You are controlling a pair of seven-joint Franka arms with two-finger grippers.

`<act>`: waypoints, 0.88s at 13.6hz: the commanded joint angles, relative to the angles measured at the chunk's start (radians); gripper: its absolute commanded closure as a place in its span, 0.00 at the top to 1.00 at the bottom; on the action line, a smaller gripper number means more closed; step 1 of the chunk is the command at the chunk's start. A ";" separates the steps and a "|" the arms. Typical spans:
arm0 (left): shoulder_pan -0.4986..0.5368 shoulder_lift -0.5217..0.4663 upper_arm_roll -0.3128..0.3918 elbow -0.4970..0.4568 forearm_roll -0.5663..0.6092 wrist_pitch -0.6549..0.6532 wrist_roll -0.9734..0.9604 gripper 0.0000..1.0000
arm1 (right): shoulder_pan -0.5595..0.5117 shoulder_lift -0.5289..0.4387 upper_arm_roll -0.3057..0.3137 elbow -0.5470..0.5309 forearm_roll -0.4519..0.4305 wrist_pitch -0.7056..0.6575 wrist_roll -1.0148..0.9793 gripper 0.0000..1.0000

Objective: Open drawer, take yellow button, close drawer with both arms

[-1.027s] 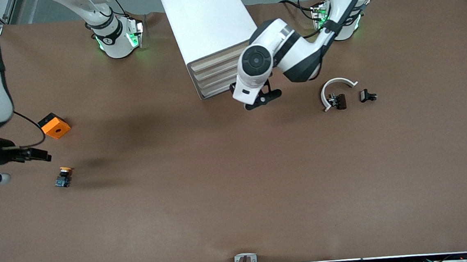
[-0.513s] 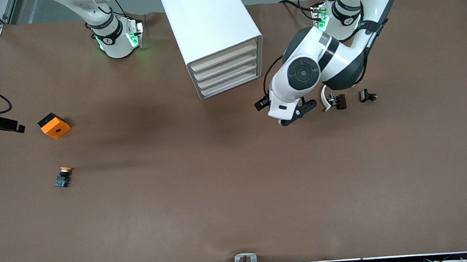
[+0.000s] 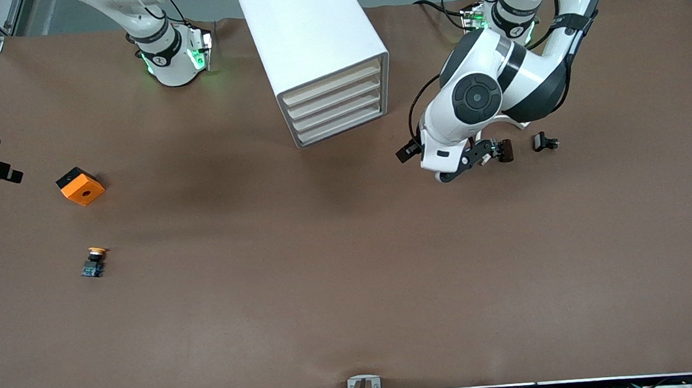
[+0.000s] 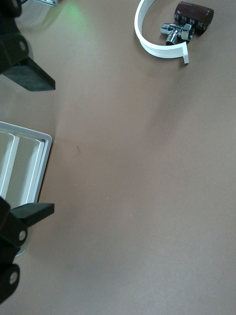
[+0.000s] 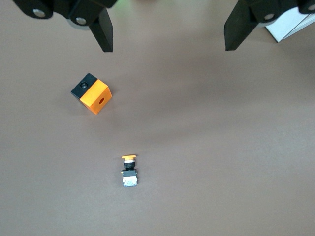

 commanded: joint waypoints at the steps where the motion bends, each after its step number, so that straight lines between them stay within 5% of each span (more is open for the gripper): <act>1: 0.011 -0.016 -0.003 -0.007 -0.014 -0.023 0.019 1.00 | -0.004 0.031 0.005 0.042 -0.001 -0.030 0.018 1.00; 5: 0.043 -0.035 -0.005 0.019 0.110 -0.162 0.135 1.00 | 0.001 0.046 0.009 0.048 0.018 -0.023 0.064 1.00; 12: 0.192 -0.119 -0.012 0.015 0.113 -0.261 0.433 1.00 | 0.004 -0.073 0.003 0.034 -0.008 -0.102 0.099 1.00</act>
